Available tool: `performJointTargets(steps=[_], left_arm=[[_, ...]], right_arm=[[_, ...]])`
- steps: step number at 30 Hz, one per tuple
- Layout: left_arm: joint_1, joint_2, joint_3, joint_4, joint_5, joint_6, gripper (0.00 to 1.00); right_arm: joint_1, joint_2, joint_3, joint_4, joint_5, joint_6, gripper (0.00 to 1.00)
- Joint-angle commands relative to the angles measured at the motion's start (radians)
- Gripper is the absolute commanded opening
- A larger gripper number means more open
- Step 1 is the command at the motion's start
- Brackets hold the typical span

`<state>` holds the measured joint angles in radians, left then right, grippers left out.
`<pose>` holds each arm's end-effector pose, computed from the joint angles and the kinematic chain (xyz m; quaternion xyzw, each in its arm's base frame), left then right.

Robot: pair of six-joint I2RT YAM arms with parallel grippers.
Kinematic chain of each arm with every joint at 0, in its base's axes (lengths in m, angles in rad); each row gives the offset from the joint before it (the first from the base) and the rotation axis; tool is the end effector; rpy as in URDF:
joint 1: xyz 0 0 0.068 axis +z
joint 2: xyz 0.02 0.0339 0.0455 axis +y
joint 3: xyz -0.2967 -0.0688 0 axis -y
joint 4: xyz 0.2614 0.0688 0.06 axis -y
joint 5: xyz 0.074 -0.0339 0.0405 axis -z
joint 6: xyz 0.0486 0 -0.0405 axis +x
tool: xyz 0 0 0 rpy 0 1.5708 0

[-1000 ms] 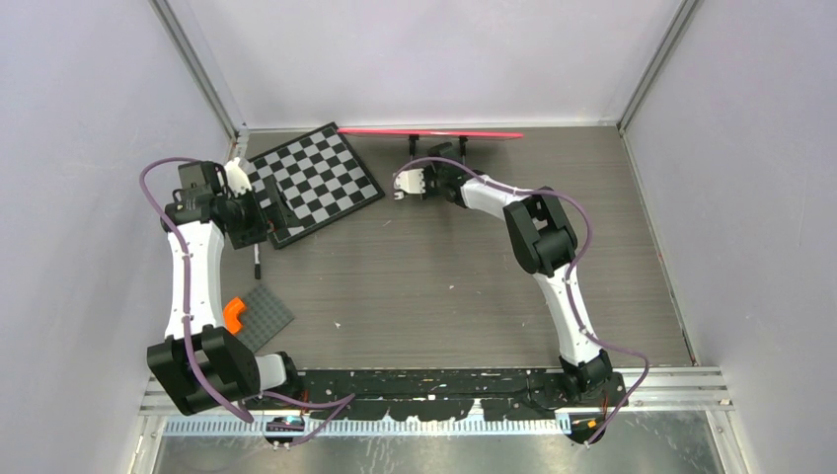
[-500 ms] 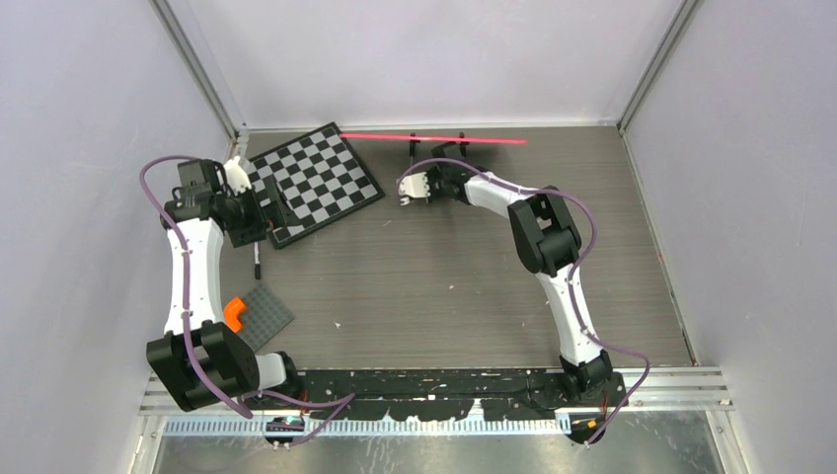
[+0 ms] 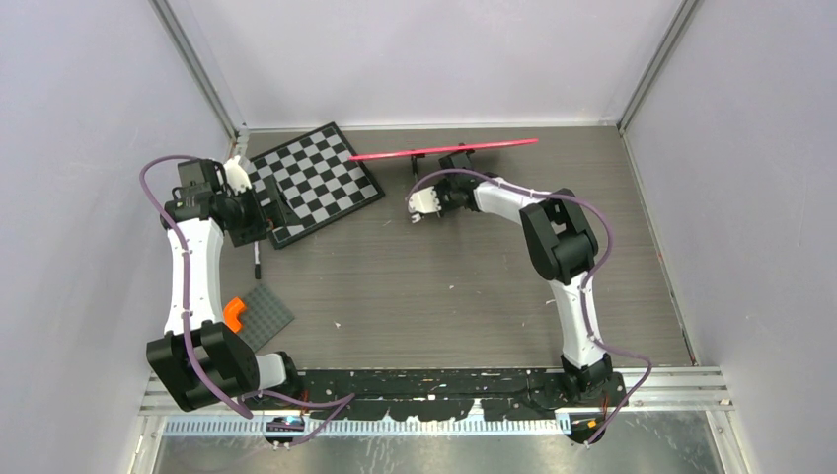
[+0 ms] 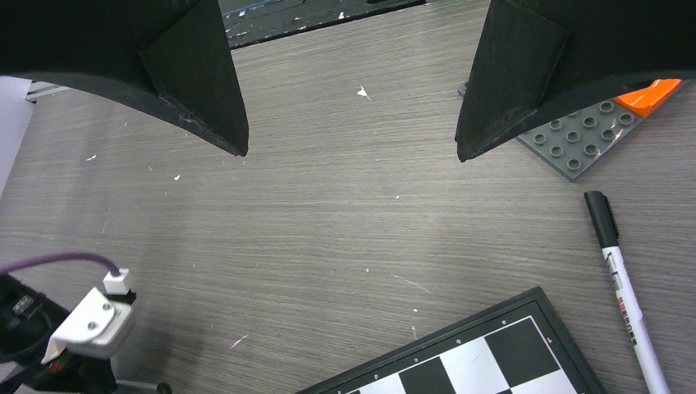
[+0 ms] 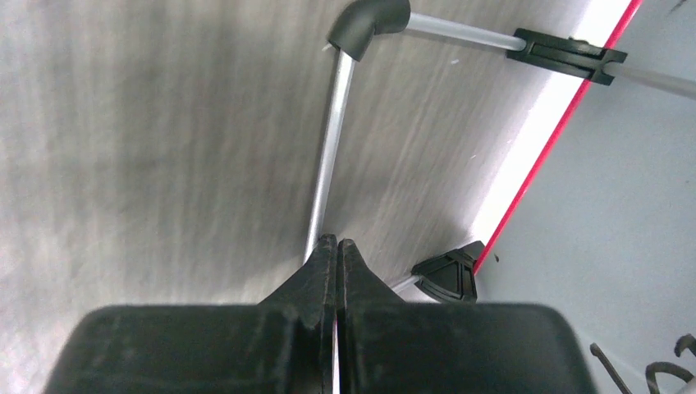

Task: Write a sentence on the whiteboard
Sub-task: Adjust the whiteboard at the center of the board.

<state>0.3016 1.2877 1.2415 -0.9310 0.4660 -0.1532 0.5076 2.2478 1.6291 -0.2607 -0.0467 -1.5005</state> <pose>0.2611 0.0584 0.3489 -0.1440 0.9217 -0.1991 0.3001 0.4636 0.2605 0.1476 -0.7978 0.4983 -0.1420 0.3083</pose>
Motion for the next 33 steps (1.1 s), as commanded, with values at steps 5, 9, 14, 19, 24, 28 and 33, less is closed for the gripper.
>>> performJointTargets(steps=[5,9,14,19,24,28,33], left_arm=[[0.006,-0.034,0.007,0.059,0.067,0.011,1.00],[0.005,-0.034,-0.006,0.086,0.115,0.017,1.00],[0.005,-0.020,-0.007,0.104,0.164,0.018,1.00],[-0.005,0.029,0.017,0.142,0.210,0.060,1.00],[-0.059,0.196,0.140,0.176,0.247,0.061,0.99],[-0.138,0.366,0.288,0.200,0.236,0.046,0.90],[-0.251,0.561,0.494,0.231,0.229,0.013,0.79]], right_arm=[[0.011,-0.144,-0.300,-0.170,-0.021,-0.091,0.00],[0.009,-0.221,-0.421,-0.125,-0.004,-0.109,0.00],[0.004,-0.319,-0.548,-0.047,-0.004,-0.106,0.00],[-0.003,-0.450,-0.712,0.128,-0.036,-0.089,0.04],[-0.003,-0.553,-0.892,0.352,-0.055,-0.094,0.07],[-0.003,-0.592,-0.997,0.523,-0.052,-0.074,0.27],[-0.003,-0.618,-1.068,0.780,-0.046,-0.018,0.38]])
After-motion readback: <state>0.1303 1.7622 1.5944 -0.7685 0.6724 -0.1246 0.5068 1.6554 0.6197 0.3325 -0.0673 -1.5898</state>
